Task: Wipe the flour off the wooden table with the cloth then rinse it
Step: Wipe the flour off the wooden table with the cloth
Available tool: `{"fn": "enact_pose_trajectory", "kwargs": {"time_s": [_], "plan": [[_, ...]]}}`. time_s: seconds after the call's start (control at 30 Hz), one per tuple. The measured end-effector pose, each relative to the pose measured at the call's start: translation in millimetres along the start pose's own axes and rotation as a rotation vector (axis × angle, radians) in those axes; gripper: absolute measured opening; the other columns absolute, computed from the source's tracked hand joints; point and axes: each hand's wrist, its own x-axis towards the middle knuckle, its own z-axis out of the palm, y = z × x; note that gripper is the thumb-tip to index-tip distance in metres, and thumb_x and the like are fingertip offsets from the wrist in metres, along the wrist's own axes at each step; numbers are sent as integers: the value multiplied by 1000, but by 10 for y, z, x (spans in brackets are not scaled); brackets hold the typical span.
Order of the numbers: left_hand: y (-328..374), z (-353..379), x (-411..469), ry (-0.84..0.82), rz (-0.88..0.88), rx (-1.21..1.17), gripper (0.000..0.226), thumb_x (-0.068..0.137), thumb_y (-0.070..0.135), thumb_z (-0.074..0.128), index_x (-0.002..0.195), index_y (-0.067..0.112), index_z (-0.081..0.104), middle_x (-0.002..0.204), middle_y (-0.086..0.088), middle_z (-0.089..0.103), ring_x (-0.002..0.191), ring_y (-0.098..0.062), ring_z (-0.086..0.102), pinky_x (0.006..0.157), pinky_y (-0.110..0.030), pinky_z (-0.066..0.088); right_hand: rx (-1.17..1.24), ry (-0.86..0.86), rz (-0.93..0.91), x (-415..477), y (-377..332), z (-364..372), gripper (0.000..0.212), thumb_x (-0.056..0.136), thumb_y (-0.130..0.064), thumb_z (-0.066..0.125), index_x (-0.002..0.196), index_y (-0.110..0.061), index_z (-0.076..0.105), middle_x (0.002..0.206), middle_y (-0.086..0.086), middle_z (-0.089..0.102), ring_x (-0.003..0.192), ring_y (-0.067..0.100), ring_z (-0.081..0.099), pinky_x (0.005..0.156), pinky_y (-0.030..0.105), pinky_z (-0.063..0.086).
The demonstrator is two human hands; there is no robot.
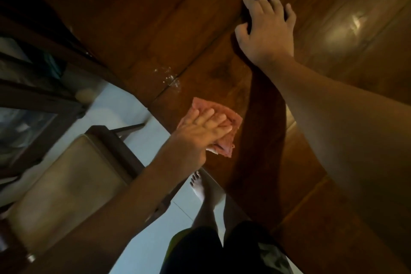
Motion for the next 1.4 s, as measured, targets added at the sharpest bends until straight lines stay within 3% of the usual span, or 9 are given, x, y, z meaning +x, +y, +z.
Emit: {"fn": "enact_pose_trajectory", "kwargs": {"time_s": [0.2,0.43,0.6,0.73,0.83,1.07,1.17,1.27,1.4], "plan": [[-180,-302,105,147,-575,179,64,90,5,66,148,17,43,153,-10,44,143,-35,35,99,-53,48,24,-13,-3,-5,1,-14,61,100,-48,28,157,-28,32,168,2,23,156,25,12,125,55,6],[-315,-405,67,-22,-418,174,69,93,0,58,153,21,32,161,-5,29,148,-31,26,115,-44,33,27,-9,2,2,-3,-15,61,99,-48,29,156,-28,32,167,1,23,156,25,12,125,55,7],[-1110,-816,66,382,-565,36,42,95,4,55,134,18,60,143,-7,55,132,-27,52,103,-46,49,26,2,10,16,9,-6,61,98,-48,30,156,-29,33,167,0,24,156,24,13,125,55,6],[-1501,-930,378,430,-705,-10,42,99,9,54,140,18,55,148,-5,50,137,-26,47,107,-48,46,25,7,15,11,5,1,60,98,-48,30,155,-29,34,167,0,24,156,24,13,125,55,7],[-1425,-886,493,353,-635,10,45,99,8,52,143,16,50,153,-9,43,143,-31,37,113,-51,39,29,13,16,11,-2,-6,60,98,-47,31,154,-29,34,167,0,25,156,24,14,124,55,8],[-1139,-695,133,-101,121,124,72,81,-6,68,140,27,44,145,-4,51,138,-33,41,108,-59,37,36,5,18,7,-4,-19,59,98,-47,32,154,-28,35,166,0,26,155,24,14,124,55,7],[-1268,-782,212,149,-144,-35,48,94,10,58,138,28,49,140,21,47,132,-6,48,101,-43,53,33,3,23,18,-8,-14,60,97,-47,32,154,-28,36,166,0,26,155,24,14,124,55,7],[-1149,-681,408,373,-430,41,40,101,21,52,142,20,52,147,2,48,138,-26,45,104,-49,49,44,5,24,13,-10,-24,61,96,-48,31,154,-28,36,166,0,26,155,24,15,124,55,7],[-752,-384,342,227,-260,-51,46,97,9,58,141,21,53,151,-5,46,144,-32,35,108,-52,44,22,-18,19,-10,-11,-21,62,97,-47,29,156,-28,33,167,1,24,156,25,13,124,55,7]]}}
